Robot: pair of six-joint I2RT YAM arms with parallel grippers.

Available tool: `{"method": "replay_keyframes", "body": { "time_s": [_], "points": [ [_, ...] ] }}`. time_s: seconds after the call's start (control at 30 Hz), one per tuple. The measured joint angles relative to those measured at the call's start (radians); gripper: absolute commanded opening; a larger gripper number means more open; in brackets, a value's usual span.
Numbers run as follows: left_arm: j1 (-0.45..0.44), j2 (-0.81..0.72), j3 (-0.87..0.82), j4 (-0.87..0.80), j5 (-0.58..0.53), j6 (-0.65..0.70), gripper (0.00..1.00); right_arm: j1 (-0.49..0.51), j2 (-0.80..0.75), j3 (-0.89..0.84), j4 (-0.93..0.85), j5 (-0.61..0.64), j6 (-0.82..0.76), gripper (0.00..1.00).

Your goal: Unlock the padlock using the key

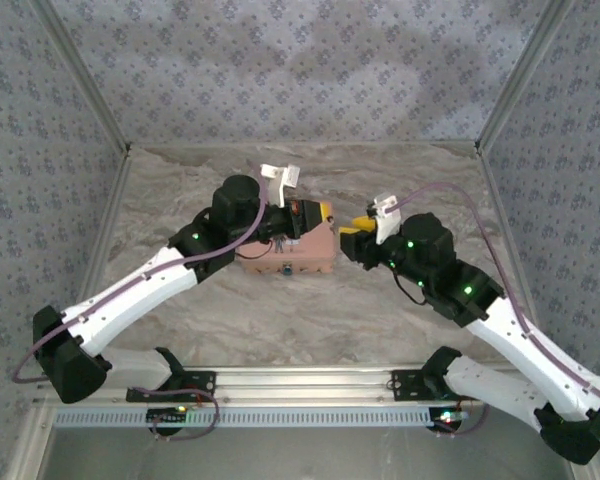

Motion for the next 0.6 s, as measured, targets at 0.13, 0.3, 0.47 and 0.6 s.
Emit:
{"method": "replay_keyframes", "body": {
  "time_s": [0.13, 0.3, 0.47, 0.6],
  "points": [
    [0.0, 0.013, 0.031, -0.028, 0.039, 0.043, 0.0, -0.122, -0.016, -0.003, 0.016, -0.201, 0.062, 0.4],
    [0.0, 0.03, 0.024, -0.018, 0.091, 0.051, 0.0, -0.262, -0.014, -0.053, 0.123, -0.465, 0.188, 0.53],
    [0.0, 0.031, 0.008, 0.025, 0.132, 0.038, 0.0, -0.305, -0.005, -0.085, 0.219, -0.629, 0.278, 0.51],
    [0.0, 0.031, 0.005, 0.065, 0.164, 0.022, 0.0, -0.308, 0.002, -0.103, 0.29, -0.707, 0.333, 0.42]
  ]
}}
